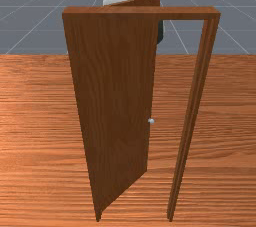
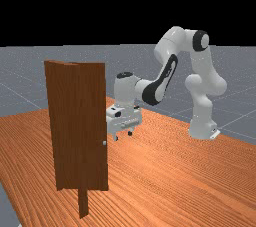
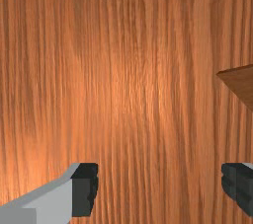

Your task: Close the door

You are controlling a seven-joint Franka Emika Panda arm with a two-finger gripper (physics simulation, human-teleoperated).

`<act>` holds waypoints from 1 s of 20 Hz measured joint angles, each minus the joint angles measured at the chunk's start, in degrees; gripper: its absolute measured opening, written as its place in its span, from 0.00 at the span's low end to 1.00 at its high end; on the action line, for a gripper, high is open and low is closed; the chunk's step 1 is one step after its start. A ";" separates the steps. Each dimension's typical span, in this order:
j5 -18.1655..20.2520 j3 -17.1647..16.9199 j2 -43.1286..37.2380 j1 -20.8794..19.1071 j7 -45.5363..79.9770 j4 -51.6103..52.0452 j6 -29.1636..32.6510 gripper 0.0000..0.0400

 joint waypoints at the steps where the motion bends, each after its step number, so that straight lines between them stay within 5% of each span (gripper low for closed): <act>1: -0.59 1.19 -0.13 -0.74 -5.84 -0.24 0.36 0.96; 3: -2.59 6.10 -0.03 -2.47 -24.73 -0.37 0.93 1.00; 6: -4.76 9.38 1.84 2.91 -22.26 2.51 -0.26 1.00; 9: -3.52 6.07 2.97 10.52 4.52 4.87 -2.07 1.00; 10: -1.00 6.86 2.79 9.91 4.67 4.47 -1.47 1.00; 12: -1.84 3.91 2.37 11.66 15.05 4.14 -2.29 1.00; 13: 0.96 0.21 1.94 13.22 31.93 3.38 -2.65 1.00; 17: 3.35 -4.06 0.95 5.26 27.20 1.65 -1.83 1.00; 18: 1.59 -2.13 0.62 1.41 10.97 1.28 -1.01 1.00; 20: 1.19 -1.66 0.65 -1.00 3.46 1.32 -0.71 1.00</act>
